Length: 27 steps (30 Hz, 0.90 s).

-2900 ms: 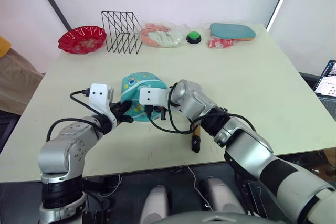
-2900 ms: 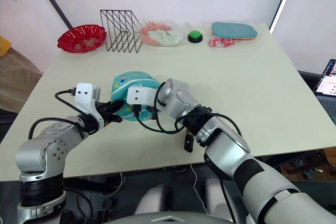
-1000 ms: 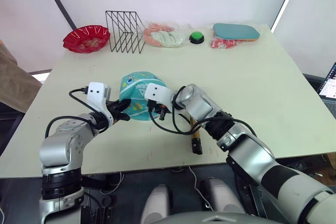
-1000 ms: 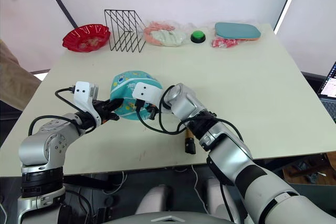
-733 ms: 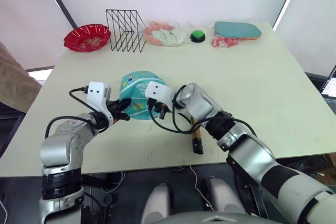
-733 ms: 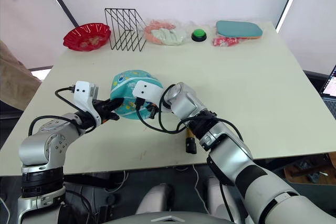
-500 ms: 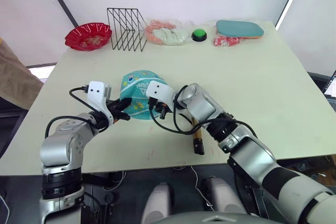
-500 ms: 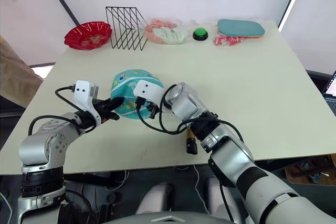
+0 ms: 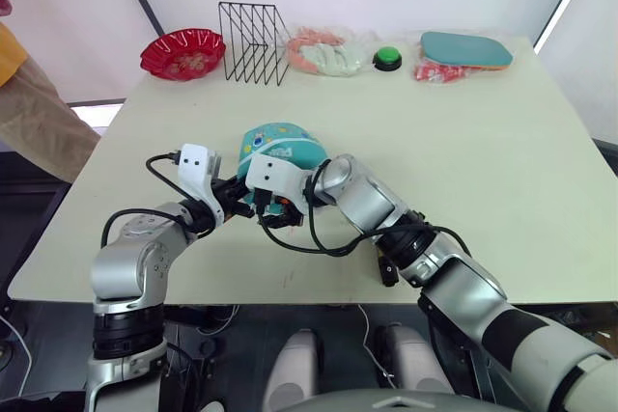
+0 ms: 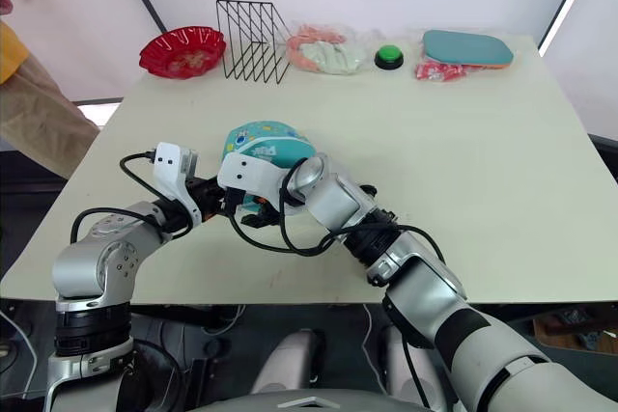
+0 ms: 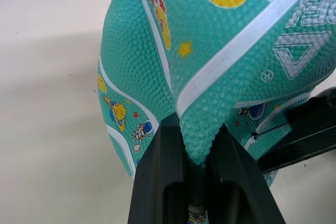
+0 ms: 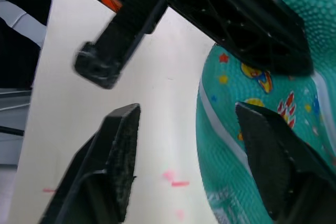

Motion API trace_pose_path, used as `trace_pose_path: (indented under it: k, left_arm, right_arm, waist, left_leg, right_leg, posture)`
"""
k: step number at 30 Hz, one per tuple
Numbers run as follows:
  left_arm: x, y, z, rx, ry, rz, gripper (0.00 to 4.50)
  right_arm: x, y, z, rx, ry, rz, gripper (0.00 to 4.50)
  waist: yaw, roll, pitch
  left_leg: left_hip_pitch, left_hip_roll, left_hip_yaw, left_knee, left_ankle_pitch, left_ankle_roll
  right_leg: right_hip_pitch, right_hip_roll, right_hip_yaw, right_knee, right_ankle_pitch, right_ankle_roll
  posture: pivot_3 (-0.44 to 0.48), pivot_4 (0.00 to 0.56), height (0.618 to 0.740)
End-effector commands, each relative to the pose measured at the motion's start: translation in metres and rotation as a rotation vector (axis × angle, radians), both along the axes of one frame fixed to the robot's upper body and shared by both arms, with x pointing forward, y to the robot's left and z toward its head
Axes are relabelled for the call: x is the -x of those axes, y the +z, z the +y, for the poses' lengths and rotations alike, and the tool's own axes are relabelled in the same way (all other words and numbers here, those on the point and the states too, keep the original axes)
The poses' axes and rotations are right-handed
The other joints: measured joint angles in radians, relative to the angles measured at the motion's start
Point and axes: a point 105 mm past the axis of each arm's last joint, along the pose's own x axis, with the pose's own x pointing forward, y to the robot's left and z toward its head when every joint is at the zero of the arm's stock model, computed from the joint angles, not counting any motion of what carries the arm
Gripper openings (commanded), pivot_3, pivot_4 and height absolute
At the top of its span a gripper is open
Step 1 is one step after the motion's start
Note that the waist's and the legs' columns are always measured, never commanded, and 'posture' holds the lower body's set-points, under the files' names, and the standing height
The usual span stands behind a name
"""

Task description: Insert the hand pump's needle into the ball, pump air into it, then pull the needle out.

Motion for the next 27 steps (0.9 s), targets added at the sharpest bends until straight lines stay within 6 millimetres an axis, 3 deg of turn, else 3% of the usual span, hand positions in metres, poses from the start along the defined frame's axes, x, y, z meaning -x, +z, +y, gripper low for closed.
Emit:
trace_pose_path:
  k: [1,8,12,16,18,23,27]
  left_arm:
    - [0.006,-0.032,-0.006,-0.002,-0.017,0.132,0.00]
    - [0.004,-0.030,-0.003,-0.003,-0.014,0.129,0.00]
    - [0.002,-0.029,-0.004,-0.002,-0.018,0.122,0.00]
    - [0.000,-0.026,-0.004,-0.003,-0.019,0.113,0.00]
    - [0.000,-0.025,-0.003,-0.012,-0.022,0.105,0.00]
    - [-0.002,-0.021,-0.001,-0.010,-0.022,0.097,0.00]
    - [-0.002,-0.019,-0.002,-0.007,-0.023,0.092,0.00]
  right_arm:
    - [0.001,0.022,-0.006,-0.057,0.028,-0.051,2.78]
    - [0.003,0.040,-0.030,-0.125,0.038,-0.110,2.78]
    - [0.000,0.050,-0.059,-0.143,-0.007,-0.158,2.78]
    - [0.010,0.073,-0.098,-0.257,-0.027,0.067,2.78]
    - [0.010,0.078,-0.113,-0.245,-0.045,0.053,2.78]
    - [0.003,0.077,-0.138,-0.225,-0.108,0.067,2.78]
    - [-0.006,0.059,-0.129,-0.238,-0.115,0.114,2.78]
  waist:
    - [0.000,0.000,0.000]
    - [0.001,0.000,0.000]
    - [0.004,0.000,0.000]
    - [0.005,0.000,0.001]
    - [0.007,0.000,0.001]
    - [0.004,0.001,0.002]
    - [0.005,0.001,0.002]
  left_leg:
    - [-0.002,-0.002,-0.001,0.000,0.000,0.000]
    - [-0.008,-0.007,-0.011,0.000,0.001,-0.001]
    - [-0.010,-0.007,-0.015,0.000,0.002,-0.002]
    - [-0.010,-0.007,-0.015,0.000,0.002,-0.002]
    - [-0.010,-0.007,-0.016,0.000,0.002,-0.002]
    - [-0.009,-0.007,-0.016,0.000,0.002,-0.002]
    - [-0.009,-0.007,-0.016,0.000,0.002,-0.002]
  right_leg:
    - [0.001,-0.003,-0.001,-0.003,0.000,0.001]
    - [0.001,-0.009,-0.011,-0.007,0.002,0.006]
    - [0.001,-0.008,-0.015,-0.007,0.002,0.006]
    - [0.002,-0.009,-0.015,-0.007,0.002,0.006]
    - [0.002,-0.009,-0.016,-0.007,0.002,0.006]
    - [0.002,-0.008,-0.016,-0.007,0.002,0.006]
    - [0.002,-0.008,-0.016,-0.007,0.002,0.006]
  posture:
    - [0.000,0.150,0.740]
    - [0.000,0.150,0.740]
    - [0.000,0.150,0.740]
    - [0.000,0.150,0.740]
    - [0.000,0.150,0.740]
    - [0.000,0.150,0.740]
    - [0.000,0.150,0.740]
